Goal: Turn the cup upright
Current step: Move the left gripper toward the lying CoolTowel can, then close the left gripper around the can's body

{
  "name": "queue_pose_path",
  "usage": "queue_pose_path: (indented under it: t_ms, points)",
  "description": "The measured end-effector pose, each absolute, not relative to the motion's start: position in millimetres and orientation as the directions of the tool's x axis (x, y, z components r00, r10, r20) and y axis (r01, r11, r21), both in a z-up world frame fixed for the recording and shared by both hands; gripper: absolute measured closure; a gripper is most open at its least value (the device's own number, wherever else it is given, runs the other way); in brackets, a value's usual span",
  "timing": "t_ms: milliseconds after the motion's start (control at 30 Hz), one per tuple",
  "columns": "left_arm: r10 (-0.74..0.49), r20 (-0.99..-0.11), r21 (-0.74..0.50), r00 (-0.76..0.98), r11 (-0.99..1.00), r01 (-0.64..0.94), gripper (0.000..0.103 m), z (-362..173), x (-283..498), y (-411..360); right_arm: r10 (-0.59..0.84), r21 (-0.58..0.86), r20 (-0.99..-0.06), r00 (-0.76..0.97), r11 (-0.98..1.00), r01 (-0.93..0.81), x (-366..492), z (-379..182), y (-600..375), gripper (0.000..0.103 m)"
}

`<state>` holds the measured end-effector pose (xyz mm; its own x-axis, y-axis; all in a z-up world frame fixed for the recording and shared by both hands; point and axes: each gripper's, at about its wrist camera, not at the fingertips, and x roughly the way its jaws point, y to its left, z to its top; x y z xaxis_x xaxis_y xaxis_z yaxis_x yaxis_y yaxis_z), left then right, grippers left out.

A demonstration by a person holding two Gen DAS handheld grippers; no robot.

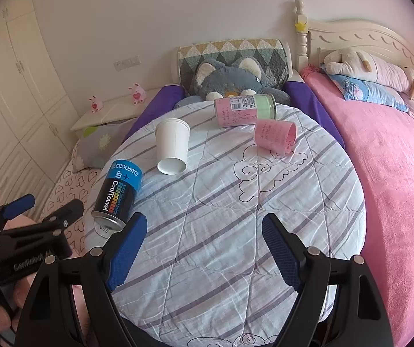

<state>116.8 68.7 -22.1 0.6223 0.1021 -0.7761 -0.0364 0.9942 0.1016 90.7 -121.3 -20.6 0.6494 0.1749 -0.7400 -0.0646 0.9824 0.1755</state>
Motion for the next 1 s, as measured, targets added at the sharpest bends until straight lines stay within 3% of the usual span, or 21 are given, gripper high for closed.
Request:
queue_pose_path:
  t_ms: [733,800,1000]
  points:
    - [0.048,-0.894,0.048,0.445,0.999,-0.013,0.001,-110,237,82,0.139,0.134,-0.824,0.550,0.990,-0.050,178,-71,-102,0.020]
    - [0.044,-0.899,0.043,0.436,0.999,-0.013,0.004,-114,241,82,0.143,0.136,-0.830,0.540,0.989,-0.053,186,-77,-100,0.020]
    - [-0.002,-0.913,-0.001,0.408,1.000,0.003,0.034,-125,252,82,0.155,0.148,-0.844,0.514,0.987,-0.054,204,-90,-100,0.020]
